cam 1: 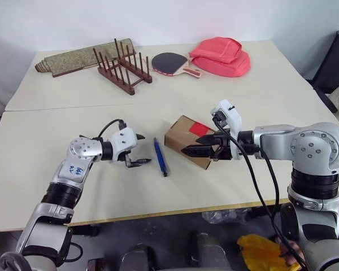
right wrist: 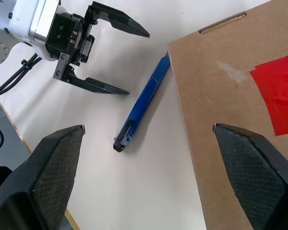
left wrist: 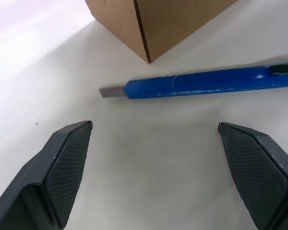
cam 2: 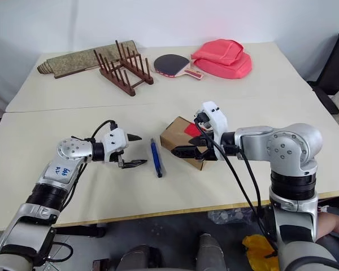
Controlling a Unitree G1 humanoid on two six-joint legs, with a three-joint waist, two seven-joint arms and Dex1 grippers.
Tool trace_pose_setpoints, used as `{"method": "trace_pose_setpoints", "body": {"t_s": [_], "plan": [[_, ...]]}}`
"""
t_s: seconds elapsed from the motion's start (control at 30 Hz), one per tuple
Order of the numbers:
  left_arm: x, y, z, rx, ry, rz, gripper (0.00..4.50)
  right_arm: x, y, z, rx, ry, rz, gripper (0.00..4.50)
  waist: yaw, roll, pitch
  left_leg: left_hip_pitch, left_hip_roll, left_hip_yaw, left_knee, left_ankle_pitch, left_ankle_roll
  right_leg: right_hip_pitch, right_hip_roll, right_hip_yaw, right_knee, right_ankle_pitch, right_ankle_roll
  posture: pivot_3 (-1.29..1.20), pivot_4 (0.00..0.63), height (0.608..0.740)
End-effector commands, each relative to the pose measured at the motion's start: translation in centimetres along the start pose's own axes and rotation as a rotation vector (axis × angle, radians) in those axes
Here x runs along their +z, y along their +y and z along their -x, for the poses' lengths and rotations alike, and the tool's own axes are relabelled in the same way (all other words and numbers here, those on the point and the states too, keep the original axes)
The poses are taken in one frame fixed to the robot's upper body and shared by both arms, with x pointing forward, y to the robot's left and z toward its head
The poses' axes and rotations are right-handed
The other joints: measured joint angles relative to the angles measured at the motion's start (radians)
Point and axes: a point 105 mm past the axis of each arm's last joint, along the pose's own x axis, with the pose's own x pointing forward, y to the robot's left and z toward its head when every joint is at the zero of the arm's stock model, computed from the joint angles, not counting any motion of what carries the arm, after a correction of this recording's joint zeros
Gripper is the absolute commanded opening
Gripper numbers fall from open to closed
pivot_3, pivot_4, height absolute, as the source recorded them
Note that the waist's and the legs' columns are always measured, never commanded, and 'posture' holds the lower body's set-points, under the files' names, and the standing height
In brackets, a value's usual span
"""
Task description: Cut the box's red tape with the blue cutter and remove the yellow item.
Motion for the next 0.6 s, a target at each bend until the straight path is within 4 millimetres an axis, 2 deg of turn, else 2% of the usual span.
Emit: {"method": "trace_pose_setpoints", "body": {"t_s": [0.03, 0.17, 0.27, 0.43, 0.6], "plan": [[-0.9, -0.5, 0.1, -0.007, 0.015, 0.079, 4.47, 0.9, 0.3, 0.5, 0.003, -0.015, 0.035, 4.50, 0.000, 0.000, 0.000, 0.000, 0.000, 0.000, 0.000, 0.000, 0.000, 0.000, 0.000, 0.000, 0.000, 0.000, 0.000, 0.00, 0.150, 0.740], [2.6, 1.8, -0.6, 0.048, -0.119, 0.143, 4.47, 0.9, 0.3, 0.6, 0.002, -0.012, 0.040, 4.50, 0.004, -0.001, 0.000, -0.001, 0.000, 0.000, 0.001, 0.000, 0.000, 0.000, 0.000, 0.000, 0.000, 0.000, 0.000, 0.00, 0.150, 0.740], [3.6, 2.6, -1.1, 0.061, -0.151, 0.160, 4.47, 1.0, 0.4, 0.7, 0.004, -0.015, 0.046, 4.50, 0.005, -0.002, 0.001, -0.004, 0.000, -0.001, 0.004, 0.000, 0.001, 0.000, 0.000, 0.000, 0.000, 0.000, 0.000, 0.00, 0.150, 0.740], [2.7, 2.4, -2.2, 0.032, -0.106, 0.131, 4.47, 1.1, 1.1, 1.0, 0.021, -0.035, 0.084, 4.50, -0.002, -0.002, 0.001, -0.003, 0.000, 0.000, 0.003, 0.000, 0.001, 0.000, 0.000, 0.000, 0.000, 0.000, 0.000, 0.00, 0.150, 0.740], [1.6, 1.7, -2.4, -0.006, -0.064, 0.110, 4.47, 1.0, 1.1, 1.2, 0.013, -0.035, 0.088, 4.50, -0.002, -0.002, 0.001, -0.003, 0.000, 0.000, 0.003, 0.000, 0.000, -0.001, 0.001, 0.000, 0.000, 0.000, 0.000, 0.00, 0.150, 0.740]]}}
